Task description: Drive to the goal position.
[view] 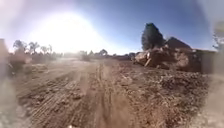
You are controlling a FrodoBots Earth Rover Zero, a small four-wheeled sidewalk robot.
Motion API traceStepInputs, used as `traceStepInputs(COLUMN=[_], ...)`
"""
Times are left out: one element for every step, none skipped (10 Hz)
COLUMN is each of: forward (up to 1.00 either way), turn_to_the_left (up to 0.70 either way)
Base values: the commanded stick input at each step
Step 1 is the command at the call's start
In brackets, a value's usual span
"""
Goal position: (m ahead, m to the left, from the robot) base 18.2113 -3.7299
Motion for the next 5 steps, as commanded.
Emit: traceStepInputs(forward=[0.5, 0.5, 0.5, 0.5, 0.5], turn_to_the_left=[0.0, 0.0, 0.08, 0.46, 0.24])
